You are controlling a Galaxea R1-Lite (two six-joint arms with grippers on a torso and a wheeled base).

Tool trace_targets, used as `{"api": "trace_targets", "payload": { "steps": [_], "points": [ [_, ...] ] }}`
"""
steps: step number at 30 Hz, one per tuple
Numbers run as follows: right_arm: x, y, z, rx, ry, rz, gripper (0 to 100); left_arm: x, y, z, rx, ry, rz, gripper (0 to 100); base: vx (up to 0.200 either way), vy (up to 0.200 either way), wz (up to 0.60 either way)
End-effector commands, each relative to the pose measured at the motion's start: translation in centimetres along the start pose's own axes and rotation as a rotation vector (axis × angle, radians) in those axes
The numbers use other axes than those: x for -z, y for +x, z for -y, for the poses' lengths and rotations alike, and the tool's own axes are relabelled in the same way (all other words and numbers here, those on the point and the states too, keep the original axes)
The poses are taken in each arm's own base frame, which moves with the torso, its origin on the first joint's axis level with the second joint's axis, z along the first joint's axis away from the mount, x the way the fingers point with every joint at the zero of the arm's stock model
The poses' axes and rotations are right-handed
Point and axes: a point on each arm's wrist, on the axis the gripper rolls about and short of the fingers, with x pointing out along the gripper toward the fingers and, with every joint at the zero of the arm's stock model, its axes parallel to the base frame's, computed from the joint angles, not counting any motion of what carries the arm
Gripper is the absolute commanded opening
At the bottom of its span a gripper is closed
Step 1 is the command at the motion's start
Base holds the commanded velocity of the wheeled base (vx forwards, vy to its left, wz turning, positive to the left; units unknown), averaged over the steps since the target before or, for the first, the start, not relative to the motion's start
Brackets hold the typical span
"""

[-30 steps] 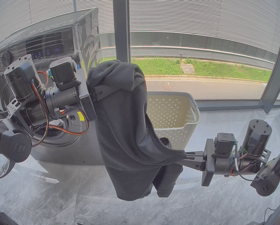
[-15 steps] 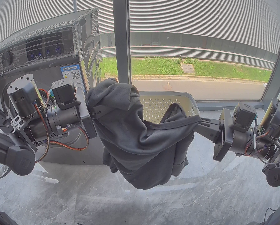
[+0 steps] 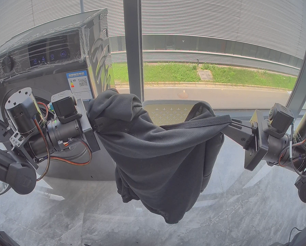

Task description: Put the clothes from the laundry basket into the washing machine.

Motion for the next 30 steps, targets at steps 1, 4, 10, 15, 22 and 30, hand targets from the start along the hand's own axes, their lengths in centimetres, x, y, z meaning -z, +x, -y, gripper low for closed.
{"api": "trace_targets", "payload": {
  "steps": [1, 4, 10, 15, 22, 30],
  "points": [
    [-0.28, -0.11, 0.03, 0.003, -0.008, 0.009, 0, 0.01, -0.13, 0.20, 0.001, -0.002, -0.001, 0, 0.000, 0.000, 0.00],
    [-0.33, 0.02, 0.07, 0.001, -0.009, 0.012, 0, 0.03, -0.16, 0.29, 0.003, 0.001, 0.000, 0, 0.000, 0.000, 0.00],
    [-0.72, 0.23, 0.17, 0.000, -0.018, 0.026, 0, 0.33, -0.30, 0.51, 0.006, -0.007, -0.007, 0, 0.000, 0.000, 0.00],
    [-0.71, 0.26, 0.20, 0.000, -0.018, 0.026, 0, 0.35, -0.32, 0.53, 0.010, -0.007, -0.008, 0, 0.000, 0.000, 0.00],
    [-0.75, 0.24, 0.18, 0.000, -0.019, 0.027, 0, 0.42, -0.25, 0.59, 0.016, -0.011, -0.010, 100, 0.000, 0.000, 0.00],
    [-0.75, 0.24, 0.18, 0.000, -0.019, 0.027, 0, 0.60, -0.03, 0.80, 0.027, -0.014, -0.014, 100, 0.000, 0.000, 0.00]
  ]
}}
